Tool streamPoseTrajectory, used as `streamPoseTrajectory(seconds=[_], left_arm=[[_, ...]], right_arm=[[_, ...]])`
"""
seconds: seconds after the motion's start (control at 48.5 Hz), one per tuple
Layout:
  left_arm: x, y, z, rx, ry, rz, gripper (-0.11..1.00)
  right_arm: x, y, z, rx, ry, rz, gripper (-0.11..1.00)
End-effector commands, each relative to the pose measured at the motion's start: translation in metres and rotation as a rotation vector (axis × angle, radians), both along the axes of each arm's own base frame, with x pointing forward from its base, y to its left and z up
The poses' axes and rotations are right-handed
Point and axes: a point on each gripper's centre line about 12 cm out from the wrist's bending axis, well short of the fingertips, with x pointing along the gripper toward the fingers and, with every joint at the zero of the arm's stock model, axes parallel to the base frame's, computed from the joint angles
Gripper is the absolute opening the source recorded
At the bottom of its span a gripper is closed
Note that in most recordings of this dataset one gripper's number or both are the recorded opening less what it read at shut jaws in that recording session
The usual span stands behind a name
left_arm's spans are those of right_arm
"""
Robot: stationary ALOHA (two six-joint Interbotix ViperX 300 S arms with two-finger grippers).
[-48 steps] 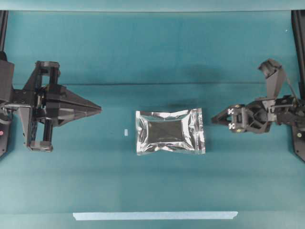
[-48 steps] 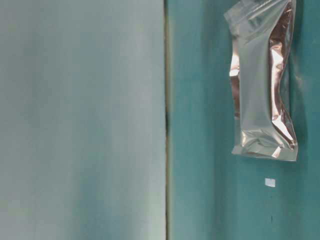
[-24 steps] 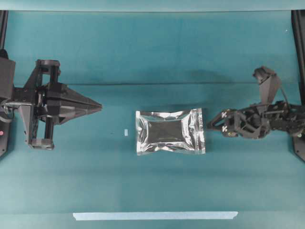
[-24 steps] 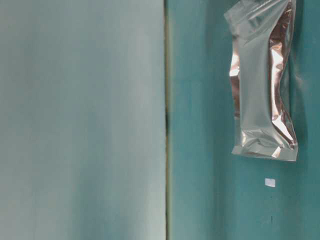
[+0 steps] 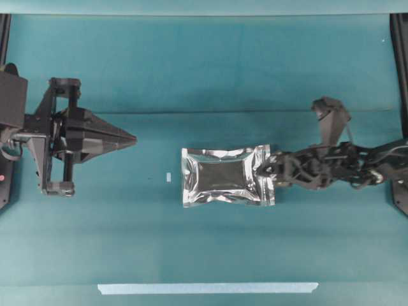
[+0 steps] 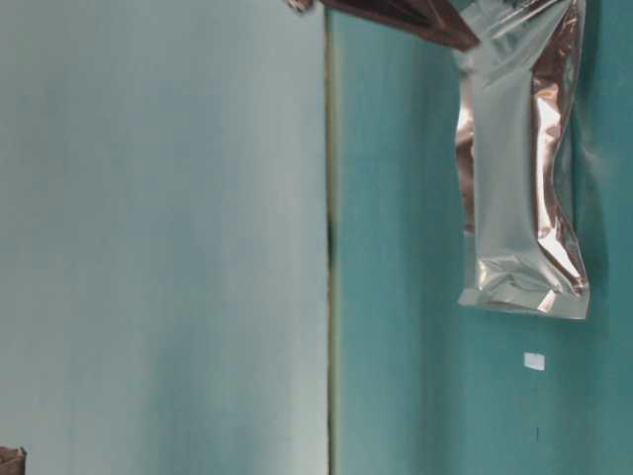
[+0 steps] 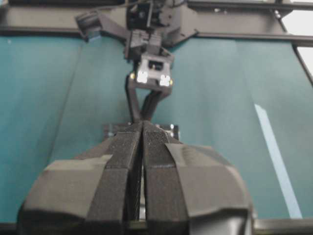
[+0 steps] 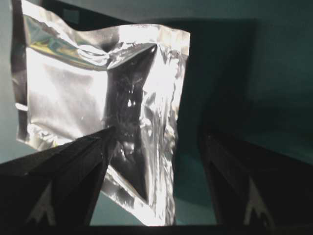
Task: Hand over the silver zip bag and make it stand upright.
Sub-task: 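Grasp the right edge of the silver bag with the right gripper, then lift the bag with the right gripper and swing it upright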
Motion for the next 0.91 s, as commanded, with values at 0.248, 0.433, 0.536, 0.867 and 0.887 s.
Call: streamPoseTrajectory(seconds=[0.248,0.433,0.536,0.867,0.887], left_arm=[[-0.003,-0.001,0.011,0.003,-0.034,-0.002,-0.01],[-0.005,0.000,0.011,0.003,-0.038,-0.001,-0.01],[-0.005,-0.001,0.011,0.003,-0.040,-0.005,-0.01],[-0.009,-0.003,0.014,-0.005,-0.057,-0.012,-0.01],[-0.010,-0.003,0.014,-0.005,-0.055,-0.012,-0.01]], right_arm=[[0.014,0.002,0.001,0.003,-0.014,-0.001,0.82],[0.012,0.003,-0.001,0.020,0.008,0.007,0.74],[0.011,0.003,-0.002,0.032,0.019,0.003,0.54],[0.014,-0.005,0.006,0.016,-0.023,-0.032,0.01],[0.014,-0.005,0.007,0.016,-0.026,-0.029,0.01]])
